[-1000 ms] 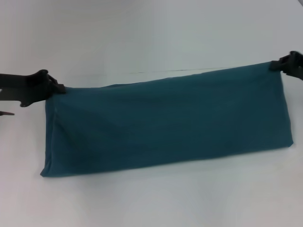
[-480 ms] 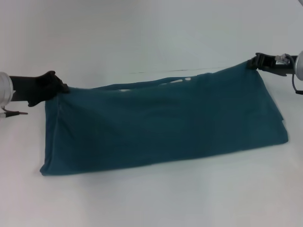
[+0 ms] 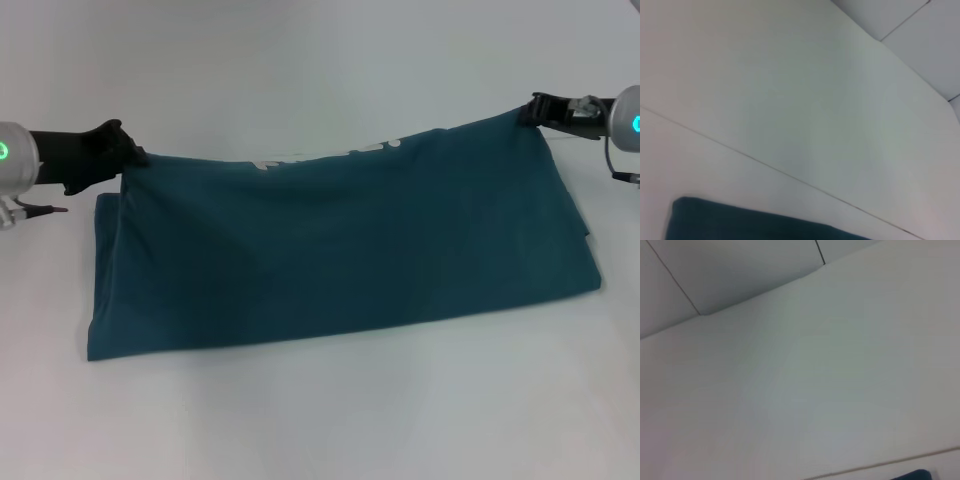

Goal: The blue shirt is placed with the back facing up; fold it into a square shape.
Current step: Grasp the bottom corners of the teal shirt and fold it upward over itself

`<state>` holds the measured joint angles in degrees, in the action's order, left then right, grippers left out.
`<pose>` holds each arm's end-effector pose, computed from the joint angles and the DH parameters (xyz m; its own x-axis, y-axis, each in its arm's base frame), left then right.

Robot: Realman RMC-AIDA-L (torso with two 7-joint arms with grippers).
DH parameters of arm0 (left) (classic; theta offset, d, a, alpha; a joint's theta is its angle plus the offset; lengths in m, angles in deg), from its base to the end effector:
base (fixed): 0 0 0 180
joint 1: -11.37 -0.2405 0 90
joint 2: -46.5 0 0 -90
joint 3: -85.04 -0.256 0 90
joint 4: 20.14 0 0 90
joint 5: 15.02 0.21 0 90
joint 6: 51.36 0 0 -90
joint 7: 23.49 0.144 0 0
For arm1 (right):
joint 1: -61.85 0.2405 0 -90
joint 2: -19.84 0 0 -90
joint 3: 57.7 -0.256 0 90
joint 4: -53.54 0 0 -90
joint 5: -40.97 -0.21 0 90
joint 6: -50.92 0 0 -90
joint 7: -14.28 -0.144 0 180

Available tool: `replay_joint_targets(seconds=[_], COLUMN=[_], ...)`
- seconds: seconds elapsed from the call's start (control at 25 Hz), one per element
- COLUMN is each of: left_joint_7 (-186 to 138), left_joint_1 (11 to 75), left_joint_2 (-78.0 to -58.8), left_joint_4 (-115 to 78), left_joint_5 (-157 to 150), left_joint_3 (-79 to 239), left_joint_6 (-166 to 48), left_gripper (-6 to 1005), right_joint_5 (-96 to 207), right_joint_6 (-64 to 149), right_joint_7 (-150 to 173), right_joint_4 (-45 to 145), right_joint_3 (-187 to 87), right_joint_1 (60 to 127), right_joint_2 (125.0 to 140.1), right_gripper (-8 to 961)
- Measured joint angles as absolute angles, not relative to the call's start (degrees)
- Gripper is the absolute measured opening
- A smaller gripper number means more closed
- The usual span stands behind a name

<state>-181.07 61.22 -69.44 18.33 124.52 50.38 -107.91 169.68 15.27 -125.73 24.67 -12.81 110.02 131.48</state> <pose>-0.2293 0.4669 0.0449 0.0451 0.7567 0.6522 0.9955 0.0203 -0.0924 0.2666 0.4859 0.0619 0.3155 -0.6121 -0.7252 -0.9264 -0.0332 -0.3750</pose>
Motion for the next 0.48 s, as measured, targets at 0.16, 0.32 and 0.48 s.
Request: replay_joint_targets(seconds=[0.16, 0.32, 0.48], left_joint_7=[-181.07, -181.08, -181.08], left_joint_1=[61.36, 61.26, 61.09], left_joint_2=[-69.59, -69.77, -69.89], left_joint_4=[16.57, 16.04, 16.02], left_joint_5=[124.57, 124.55, 124.25], left_joint_3=[49.7, 49.62, 49.62], left_joint_6=[-104.8, -103.82, -103.47], left_gripper=[163, 167, 171], right_joint_5=[169.7, 169.72, 169.73], right_joint_6=[18.16, 19.62, 20.1], right_joint_7=[-125.7, -125.68, -125.67], right_joint_4=[26.03, 26.16, 26.18], right_joint_3=[-11.24, -9.94, -9.47], right_joint_1=[110.61, 110.89, 111.27], right_joint_2=[131.71, 132.03, 132.23], right_gripper=[39, 38, 38])
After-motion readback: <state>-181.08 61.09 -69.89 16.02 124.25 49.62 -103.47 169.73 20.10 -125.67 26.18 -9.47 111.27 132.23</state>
